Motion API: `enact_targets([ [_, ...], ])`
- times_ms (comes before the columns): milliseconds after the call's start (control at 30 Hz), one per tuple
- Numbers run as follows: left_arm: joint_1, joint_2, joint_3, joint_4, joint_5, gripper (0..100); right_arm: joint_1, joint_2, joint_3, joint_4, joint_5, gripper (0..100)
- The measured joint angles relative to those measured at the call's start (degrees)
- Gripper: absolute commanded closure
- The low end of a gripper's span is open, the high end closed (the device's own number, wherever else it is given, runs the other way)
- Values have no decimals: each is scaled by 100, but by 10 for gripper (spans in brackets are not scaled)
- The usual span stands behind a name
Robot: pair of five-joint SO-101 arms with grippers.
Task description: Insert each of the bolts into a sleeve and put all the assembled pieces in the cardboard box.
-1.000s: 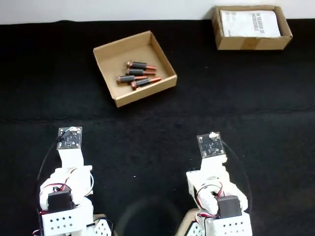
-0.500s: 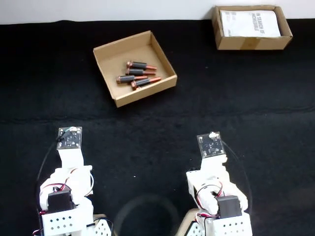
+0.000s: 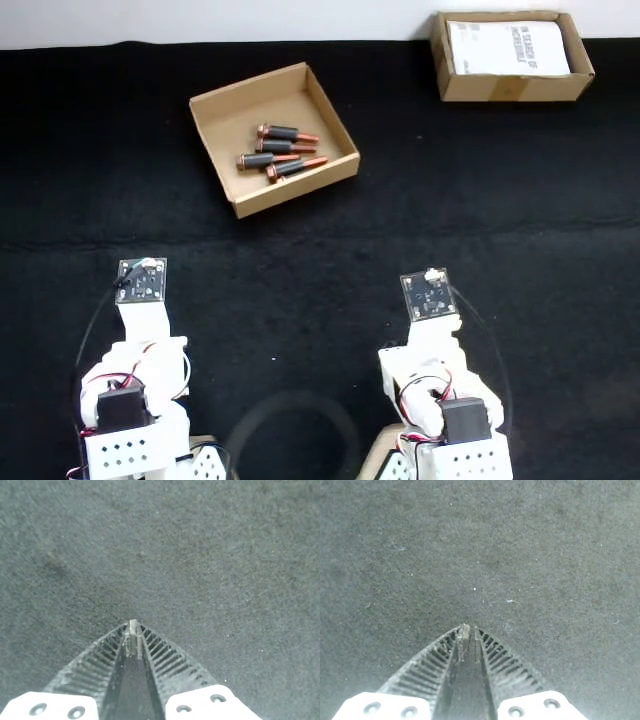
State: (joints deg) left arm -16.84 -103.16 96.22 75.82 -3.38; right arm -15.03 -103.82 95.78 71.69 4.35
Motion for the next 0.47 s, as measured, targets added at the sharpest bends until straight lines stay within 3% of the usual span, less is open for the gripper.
enact_targets([
  [467, 0, 0, 0, 0, 0, 991, 0, 0, 0, 0, 0, 991],
])
